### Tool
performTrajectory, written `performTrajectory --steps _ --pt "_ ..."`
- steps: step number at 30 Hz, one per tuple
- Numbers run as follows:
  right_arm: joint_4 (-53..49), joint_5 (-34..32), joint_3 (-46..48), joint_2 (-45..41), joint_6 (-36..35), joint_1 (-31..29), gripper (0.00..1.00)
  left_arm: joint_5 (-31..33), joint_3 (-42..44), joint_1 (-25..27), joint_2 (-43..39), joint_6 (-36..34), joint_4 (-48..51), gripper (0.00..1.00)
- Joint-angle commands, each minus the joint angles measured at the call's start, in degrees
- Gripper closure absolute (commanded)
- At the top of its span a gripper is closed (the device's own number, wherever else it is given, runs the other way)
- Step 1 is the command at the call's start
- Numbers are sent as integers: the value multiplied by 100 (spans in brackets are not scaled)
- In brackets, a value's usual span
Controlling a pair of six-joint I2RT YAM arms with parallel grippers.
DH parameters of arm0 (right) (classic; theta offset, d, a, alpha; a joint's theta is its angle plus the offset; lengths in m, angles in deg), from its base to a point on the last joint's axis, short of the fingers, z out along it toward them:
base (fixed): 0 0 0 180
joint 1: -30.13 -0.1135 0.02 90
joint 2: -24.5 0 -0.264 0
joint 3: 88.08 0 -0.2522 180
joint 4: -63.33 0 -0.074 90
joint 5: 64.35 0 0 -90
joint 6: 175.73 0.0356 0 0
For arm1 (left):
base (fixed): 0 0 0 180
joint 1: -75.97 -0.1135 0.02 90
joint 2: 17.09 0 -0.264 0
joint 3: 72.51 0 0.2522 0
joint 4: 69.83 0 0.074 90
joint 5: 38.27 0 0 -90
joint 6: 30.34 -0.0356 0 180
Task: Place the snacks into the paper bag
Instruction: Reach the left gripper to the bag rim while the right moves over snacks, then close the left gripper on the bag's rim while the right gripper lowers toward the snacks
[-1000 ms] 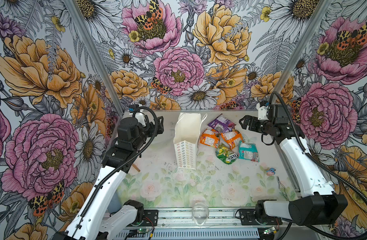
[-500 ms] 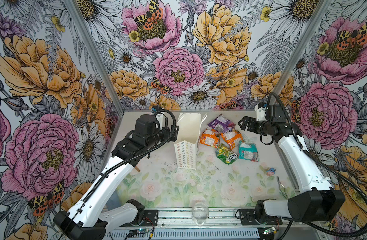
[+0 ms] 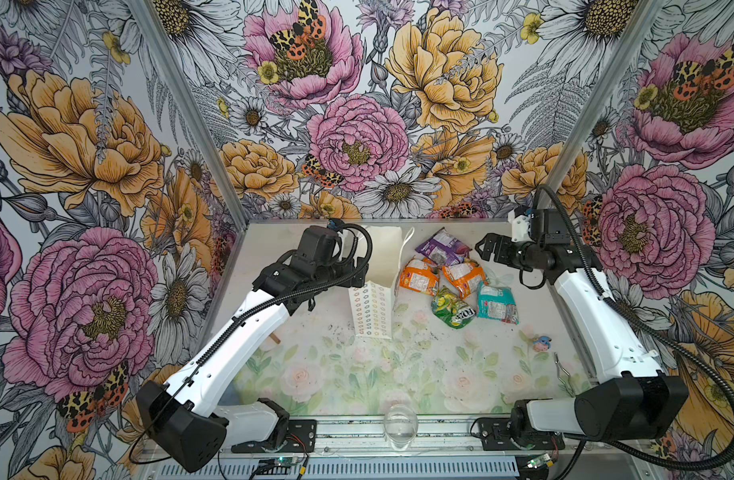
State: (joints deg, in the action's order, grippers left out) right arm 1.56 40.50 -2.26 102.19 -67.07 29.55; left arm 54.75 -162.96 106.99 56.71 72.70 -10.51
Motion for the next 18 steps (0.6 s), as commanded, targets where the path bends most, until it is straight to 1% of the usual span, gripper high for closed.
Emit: performTrajectory --steps 1,4,8,12,15,18 --pt "-16 0 16 -11 51 -39 1 281 -240 10 49 -69 48 1" --pt "-15 -31 77 -21 26 -39 1 304 -302 -60 82 -26 48 3" --pt "-16 -44 115 -34 24 -37 1 272 -332 -187 90 14 45 9" --pt "-16 -44 127 -35 15 -31 1 201 -355 -230 150 23 46 17" --pt "-16 -35 134 -35 7 -33 1 163 -386 -238 221 66 49 20" --pt "-16 -27 150 -42 -2 -32 1 143 -422 -249 288 93 49 26"
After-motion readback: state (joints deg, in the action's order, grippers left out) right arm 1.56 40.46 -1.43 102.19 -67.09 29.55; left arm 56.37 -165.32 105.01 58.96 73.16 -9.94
